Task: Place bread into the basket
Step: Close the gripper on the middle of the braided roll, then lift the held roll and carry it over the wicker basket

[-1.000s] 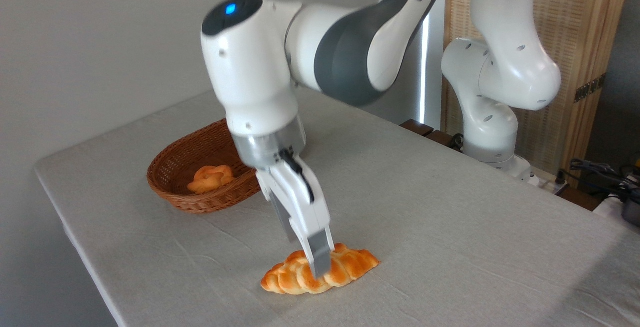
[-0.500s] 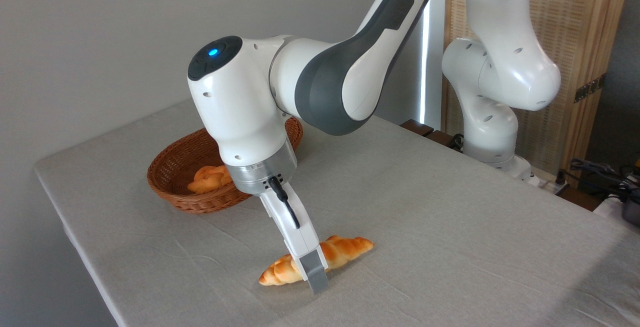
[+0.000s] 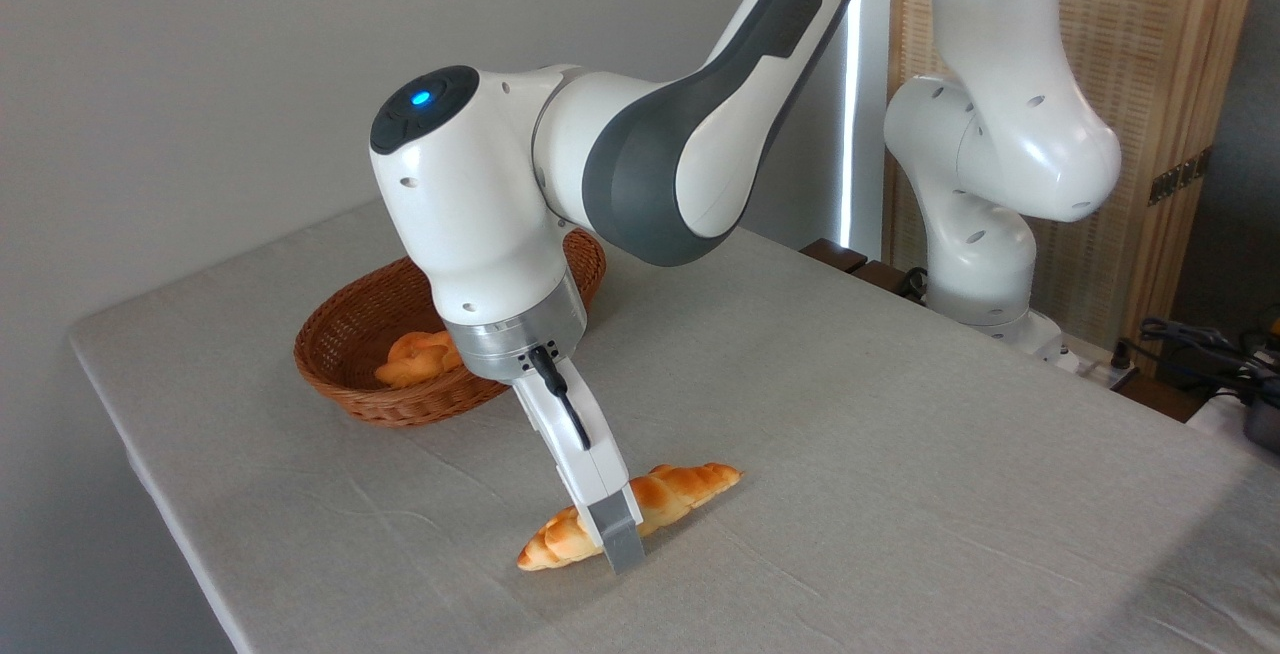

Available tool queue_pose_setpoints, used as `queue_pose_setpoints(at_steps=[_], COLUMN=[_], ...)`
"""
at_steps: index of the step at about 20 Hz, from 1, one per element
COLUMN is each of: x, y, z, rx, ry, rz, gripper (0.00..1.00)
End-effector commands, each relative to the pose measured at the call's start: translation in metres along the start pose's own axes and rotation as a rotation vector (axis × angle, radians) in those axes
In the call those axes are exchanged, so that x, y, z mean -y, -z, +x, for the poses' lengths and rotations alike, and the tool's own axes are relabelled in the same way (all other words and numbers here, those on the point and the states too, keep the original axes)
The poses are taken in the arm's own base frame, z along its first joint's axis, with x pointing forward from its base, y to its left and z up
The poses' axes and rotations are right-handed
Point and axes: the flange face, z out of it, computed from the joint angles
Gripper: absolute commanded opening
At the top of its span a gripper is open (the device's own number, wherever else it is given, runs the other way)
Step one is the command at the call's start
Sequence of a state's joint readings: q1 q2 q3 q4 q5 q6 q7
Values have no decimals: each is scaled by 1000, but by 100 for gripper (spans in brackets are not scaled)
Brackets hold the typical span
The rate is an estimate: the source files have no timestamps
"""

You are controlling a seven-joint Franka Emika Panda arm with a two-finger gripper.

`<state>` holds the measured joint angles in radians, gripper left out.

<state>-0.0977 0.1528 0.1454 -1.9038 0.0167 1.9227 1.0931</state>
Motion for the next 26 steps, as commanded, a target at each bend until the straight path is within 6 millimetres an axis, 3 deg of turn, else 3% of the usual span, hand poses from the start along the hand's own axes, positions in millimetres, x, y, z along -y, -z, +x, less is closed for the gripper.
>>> queue_pose_setpoints(at_steps=[1, 12, 15, 18, 21, 26], x=[-2, -3, -7, -20, -51, -108], y=[4, 7, 20, 53, 76, 112], z=[0, -1, 1, 5, 40, 115], rx=[-15, -17, -41, -139, -169, -254], ry=[-4, -4, -1, 14, -20, 37], rz=[-10, -8, 5, 20, 43, 35], gripper=[42, 39, 39, 39, 39, 39])
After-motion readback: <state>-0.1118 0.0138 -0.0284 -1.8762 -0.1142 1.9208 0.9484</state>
